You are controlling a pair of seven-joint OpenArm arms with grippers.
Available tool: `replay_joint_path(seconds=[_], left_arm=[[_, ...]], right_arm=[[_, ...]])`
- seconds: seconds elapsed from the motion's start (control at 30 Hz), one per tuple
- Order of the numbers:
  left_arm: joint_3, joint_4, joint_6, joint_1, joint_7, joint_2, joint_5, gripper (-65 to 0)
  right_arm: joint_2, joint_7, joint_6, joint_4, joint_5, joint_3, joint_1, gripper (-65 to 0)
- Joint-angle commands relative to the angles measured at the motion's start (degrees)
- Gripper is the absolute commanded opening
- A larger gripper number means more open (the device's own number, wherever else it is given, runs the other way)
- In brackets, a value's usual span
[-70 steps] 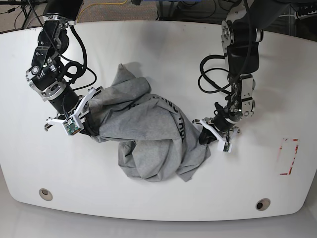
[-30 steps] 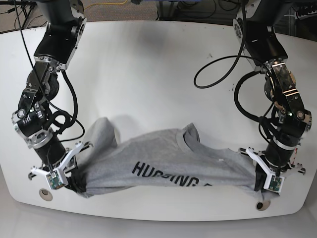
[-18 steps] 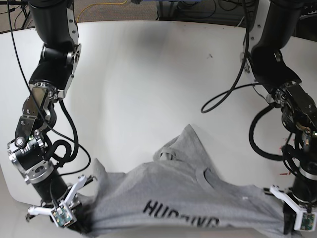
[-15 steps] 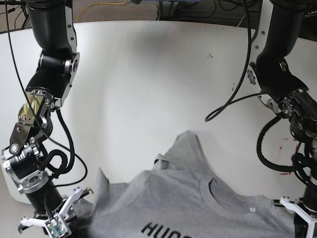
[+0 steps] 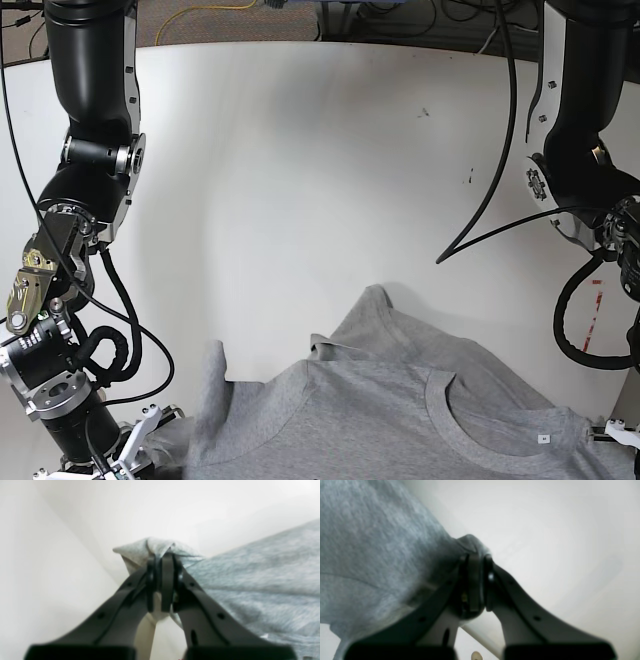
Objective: Fold the T-shirt properly
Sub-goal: 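Pull the grippers apart and lift the shirt, stretching it between them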
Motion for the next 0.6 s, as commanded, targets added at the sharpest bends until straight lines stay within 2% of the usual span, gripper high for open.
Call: replay_joint_path(seconds=[0.0,0.23,0.57], left_arm=[[-0.2,0.5,0.1,-0.8,-1.0,-0.6,0.6,-65.0],[-2.1,-0.7,-2.2,-1.5,-0.4,-1.6,0.6,-65.0],[-2.2,-4.6,-2.2,-7.3,-0.4,-1.8,0.6,-65.0]], right_arm=[[0.7,0.9,-0.7,0.5,-0.7,0.6,0.8,-61.8],[0.8,0.9,-0.7,0.4,-0.9,0.6,0.0,-61.8],[1.7,1.0,-0.7,-2.5,-1.1,0.5,4.3,-61.7]])
